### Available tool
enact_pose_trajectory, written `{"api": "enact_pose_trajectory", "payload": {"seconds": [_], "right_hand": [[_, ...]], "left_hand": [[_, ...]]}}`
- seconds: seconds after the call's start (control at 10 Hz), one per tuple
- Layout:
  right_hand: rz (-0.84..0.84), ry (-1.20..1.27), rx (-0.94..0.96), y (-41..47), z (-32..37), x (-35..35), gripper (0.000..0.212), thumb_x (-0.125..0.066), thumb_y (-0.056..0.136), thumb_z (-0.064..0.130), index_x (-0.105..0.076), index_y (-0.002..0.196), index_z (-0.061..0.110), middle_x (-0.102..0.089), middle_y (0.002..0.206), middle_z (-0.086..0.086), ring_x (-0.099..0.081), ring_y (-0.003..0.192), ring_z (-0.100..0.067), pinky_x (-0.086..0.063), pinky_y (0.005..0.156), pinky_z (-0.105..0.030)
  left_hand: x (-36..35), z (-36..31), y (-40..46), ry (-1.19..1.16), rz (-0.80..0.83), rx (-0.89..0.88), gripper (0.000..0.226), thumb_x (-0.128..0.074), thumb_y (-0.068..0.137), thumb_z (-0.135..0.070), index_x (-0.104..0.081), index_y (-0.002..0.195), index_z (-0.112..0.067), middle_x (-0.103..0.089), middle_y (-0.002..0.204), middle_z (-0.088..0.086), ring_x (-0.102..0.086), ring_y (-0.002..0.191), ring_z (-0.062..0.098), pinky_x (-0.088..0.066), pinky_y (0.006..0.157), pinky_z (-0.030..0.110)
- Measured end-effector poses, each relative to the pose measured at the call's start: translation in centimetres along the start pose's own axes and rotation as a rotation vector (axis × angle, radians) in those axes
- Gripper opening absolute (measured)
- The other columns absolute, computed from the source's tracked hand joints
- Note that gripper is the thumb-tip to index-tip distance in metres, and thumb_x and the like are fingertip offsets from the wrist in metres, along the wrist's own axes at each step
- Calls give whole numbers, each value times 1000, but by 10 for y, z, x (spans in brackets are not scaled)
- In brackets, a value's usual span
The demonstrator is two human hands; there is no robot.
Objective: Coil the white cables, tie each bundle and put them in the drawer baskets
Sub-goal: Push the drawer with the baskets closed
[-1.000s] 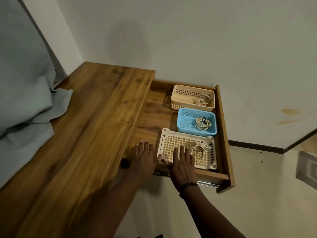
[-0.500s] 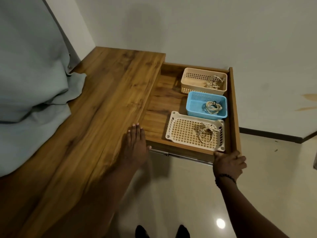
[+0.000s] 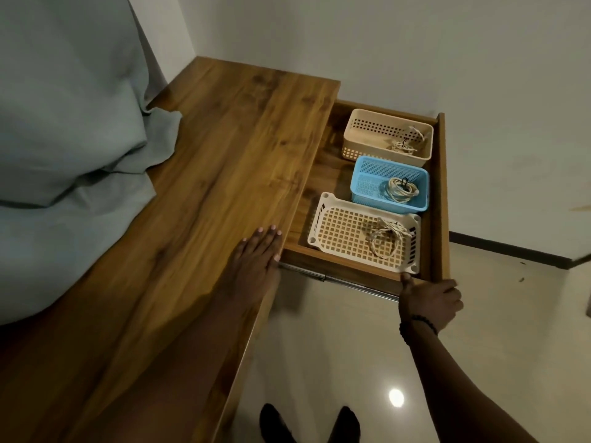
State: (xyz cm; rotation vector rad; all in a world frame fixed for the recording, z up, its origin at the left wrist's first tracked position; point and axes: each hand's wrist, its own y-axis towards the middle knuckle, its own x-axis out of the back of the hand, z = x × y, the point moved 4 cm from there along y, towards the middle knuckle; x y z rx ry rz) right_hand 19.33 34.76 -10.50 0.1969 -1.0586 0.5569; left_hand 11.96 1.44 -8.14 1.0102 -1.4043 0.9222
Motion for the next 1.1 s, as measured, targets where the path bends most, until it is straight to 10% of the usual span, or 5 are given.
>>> {"api": "enact_pose_trajectory", "payload": {"seconds": [0.3, 0.8, 1.1], "right_hand": [[-19, 94, 136, -62, 66, -36, 36, -41, 101, 33, -56, 109, 1, -60, 106, -22, -56, 97, -38, -40, 72, -36], [638, 633, 102, -144, 144, -97, 39, -30, 101, 49, -57, 101, 22, -64, 104, -4, -63, 97, -23, -52, 93, -46], [870, 624, 96, -145, 156, -100, 51, -33, 101, 48, -51, 131, 12, -58, 121, 1, -61, 108, -19, -52, 88, -36]], "left_hand": [[-4, 8, 0, -82, -24, -5, 54, -18, 102, -42, -15, 154, -28, -16, 161, -9, -13, 149, 14, -13, 118, 40], [-7, 9, -1, -94, -14, -3, 58, -7, 99, -45, -12, 154, -27, -12, 162, -7, -10, 149, 15, -15, 120, 42], [2, 7, 9, -158, -13, -1, 57, -12, 100, -44, -32, 149, -24, -31, 157, -4, -26, 144, 18, -25, 114, 42]]}}
